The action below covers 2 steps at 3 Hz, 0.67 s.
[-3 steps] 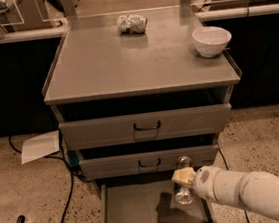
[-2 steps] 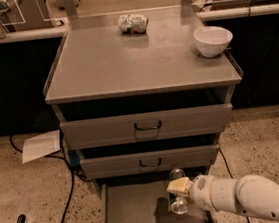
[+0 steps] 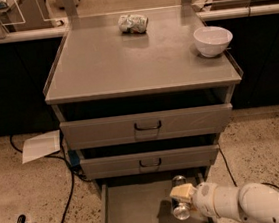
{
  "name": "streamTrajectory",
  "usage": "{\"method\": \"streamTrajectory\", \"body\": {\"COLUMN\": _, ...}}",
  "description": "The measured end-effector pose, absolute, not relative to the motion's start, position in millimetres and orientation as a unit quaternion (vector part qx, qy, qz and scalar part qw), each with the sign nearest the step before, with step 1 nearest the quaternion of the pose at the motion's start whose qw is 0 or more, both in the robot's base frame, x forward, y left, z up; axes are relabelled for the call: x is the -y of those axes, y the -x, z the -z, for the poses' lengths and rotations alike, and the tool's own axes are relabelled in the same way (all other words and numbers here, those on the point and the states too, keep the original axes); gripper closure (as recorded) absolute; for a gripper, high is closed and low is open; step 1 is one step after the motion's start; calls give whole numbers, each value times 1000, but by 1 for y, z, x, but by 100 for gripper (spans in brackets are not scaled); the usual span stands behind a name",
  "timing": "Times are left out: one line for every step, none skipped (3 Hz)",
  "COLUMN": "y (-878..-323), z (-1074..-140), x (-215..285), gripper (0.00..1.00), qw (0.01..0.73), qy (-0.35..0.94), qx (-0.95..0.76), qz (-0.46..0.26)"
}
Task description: Place redbull can into bottom drawer
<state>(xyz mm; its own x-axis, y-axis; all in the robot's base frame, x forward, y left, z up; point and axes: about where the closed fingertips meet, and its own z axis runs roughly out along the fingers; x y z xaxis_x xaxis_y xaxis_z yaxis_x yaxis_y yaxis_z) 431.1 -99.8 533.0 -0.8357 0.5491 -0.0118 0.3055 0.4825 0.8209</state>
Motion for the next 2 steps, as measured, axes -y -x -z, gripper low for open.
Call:
{"method": "streamTrajectory", "body": {"y": -429, "z": -469, "x": 129, "gripper": 100, "qw": 132, "qy": -322, "qx": -812, "qz": -468}}
{"method": "streamTrajectory", "body": {"y": -438, "z": -395, "x": 151, "gripper": 100, "qw": 109, "qy": -400, "qx": -773, "qz": -480}}
